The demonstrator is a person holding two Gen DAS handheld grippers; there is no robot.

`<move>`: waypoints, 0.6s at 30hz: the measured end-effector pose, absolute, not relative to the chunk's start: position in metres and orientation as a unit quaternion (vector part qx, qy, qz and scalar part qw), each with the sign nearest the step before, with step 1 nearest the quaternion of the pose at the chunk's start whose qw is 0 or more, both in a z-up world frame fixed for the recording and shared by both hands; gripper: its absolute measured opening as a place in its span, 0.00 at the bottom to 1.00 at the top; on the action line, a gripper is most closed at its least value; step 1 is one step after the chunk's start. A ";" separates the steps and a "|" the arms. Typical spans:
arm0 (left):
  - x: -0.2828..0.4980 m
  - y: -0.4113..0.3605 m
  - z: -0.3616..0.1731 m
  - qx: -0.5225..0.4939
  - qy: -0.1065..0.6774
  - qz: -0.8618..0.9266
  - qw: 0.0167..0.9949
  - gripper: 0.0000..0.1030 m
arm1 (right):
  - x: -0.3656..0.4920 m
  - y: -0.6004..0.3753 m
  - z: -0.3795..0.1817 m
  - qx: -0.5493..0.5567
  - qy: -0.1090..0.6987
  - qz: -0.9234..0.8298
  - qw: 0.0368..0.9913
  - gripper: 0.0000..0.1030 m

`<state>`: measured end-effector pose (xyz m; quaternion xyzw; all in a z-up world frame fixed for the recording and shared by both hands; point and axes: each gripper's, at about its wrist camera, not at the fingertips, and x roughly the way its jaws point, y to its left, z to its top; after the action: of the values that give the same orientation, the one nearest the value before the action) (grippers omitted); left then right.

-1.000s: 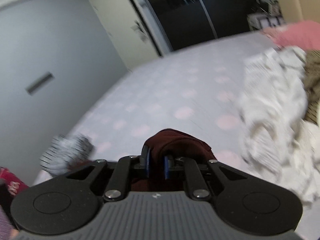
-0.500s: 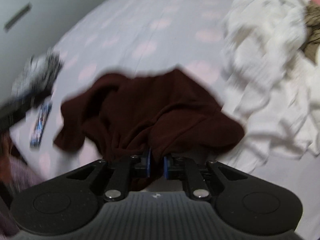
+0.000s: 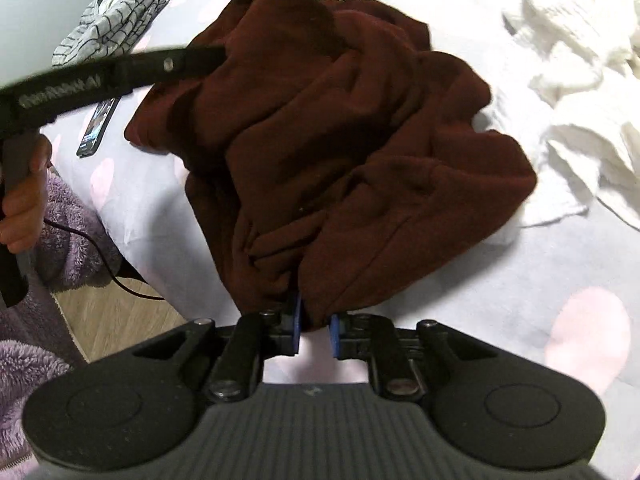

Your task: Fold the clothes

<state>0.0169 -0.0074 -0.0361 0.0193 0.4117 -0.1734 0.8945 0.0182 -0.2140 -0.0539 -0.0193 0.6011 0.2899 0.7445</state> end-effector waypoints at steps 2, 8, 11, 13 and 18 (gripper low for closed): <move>0.014 -0.012 -0.037 0.056 0.417 -0.167 0.892 0.06 | 0.018 -0.221 -0.050 -0.022 0.596 0.281 0.752 0.24; 0.003 0.001 -0.045 0.125 0.466 -0.138 0.865 0.05 | 0.024 -0.256 -0.025 -0.011 0.571 0.225 0.789 0.39; -0.001 0.015 -0.048 0.134 0.486 -0.118 0.856 0.05 | 0.033 -0.279 -0.013 0.016 0.550 0.189 0.813 0.43; -0.003 0.025 -0.049 0.132 0.496 -0.106 0.852 0.05 | 0.041 -0.291 -0.007 0.045 0.537 0.168 0.825 0.46; -0.012 0.040 -0.049 0.131 0.514 -0.088 0.843 0.05 | 0.060 -0.303 -0.015 0.085 0.530 0.132 0.834 0.45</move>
<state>-0.0116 0.0397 -0.0492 0.1306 0.5142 -0.0881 0.8431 0.0605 -0.3034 -0.0154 0.0848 0.5296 0.1318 0.8336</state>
